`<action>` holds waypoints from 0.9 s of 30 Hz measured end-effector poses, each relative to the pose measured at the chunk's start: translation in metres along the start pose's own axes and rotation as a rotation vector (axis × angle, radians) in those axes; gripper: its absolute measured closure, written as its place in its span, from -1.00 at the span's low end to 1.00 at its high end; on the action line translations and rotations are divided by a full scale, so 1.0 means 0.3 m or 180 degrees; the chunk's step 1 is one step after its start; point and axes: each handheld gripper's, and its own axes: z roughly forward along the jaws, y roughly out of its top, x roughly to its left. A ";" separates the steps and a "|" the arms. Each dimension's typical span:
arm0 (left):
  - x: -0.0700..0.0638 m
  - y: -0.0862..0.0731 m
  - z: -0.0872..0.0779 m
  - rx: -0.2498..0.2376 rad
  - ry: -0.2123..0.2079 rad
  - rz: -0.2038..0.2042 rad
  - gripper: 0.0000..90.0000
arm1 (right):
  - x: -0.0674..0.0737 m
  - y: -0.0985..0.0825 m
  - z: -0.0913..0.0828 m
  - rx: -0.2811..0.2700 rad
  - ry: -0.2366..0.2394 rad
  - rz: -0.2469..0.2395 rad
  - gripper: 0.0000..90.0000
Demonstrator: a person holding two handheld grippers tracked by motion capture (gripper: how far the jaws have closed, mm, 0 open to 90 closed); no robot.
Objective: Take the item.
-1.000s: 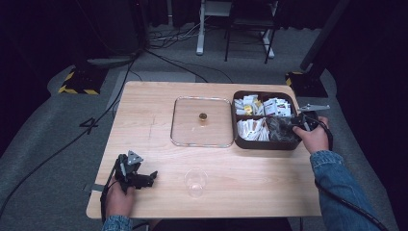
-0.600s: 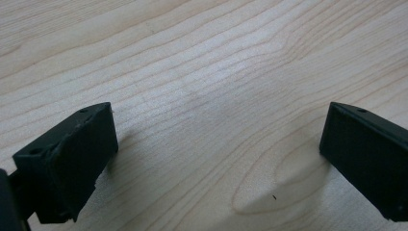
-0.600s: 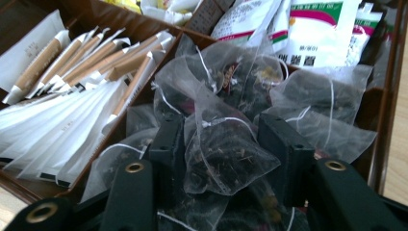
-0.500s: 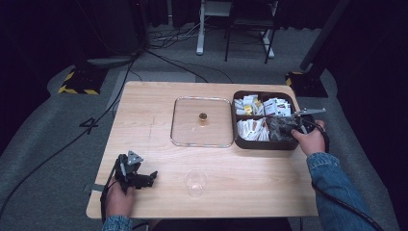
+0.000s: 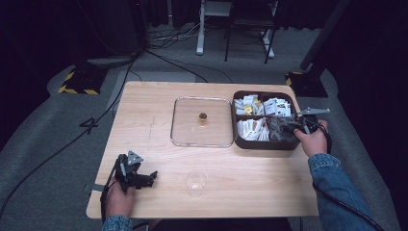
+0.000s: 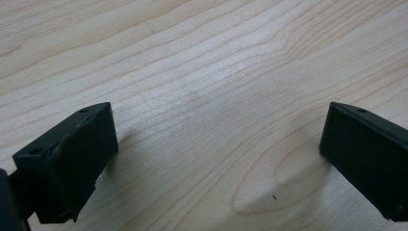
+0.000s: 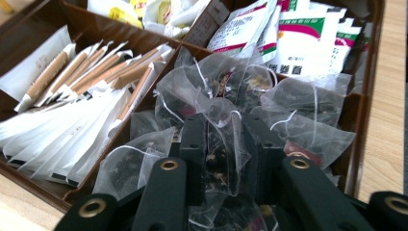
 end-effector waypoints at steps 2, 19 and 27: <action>0.000 0.000 0.000 0.0000 0.0000 -0.0001 -1.00 | -0.005 -0.002 -0.009 -0.0062 0.0009 0.0022 0.64; 0.000 0.000 0.000 -0.0002 0.0000 -0.0002 -1.00 | -0.010 0.001 -0.102 -0.0435 0.0178 0.0187 0.72; 0.000 0.000 0.001 -0.0006 0.0001 -0.0004 -1.00 | 0.019 0.009 -0.140 -0.0512 0.0289 0.0096 0.99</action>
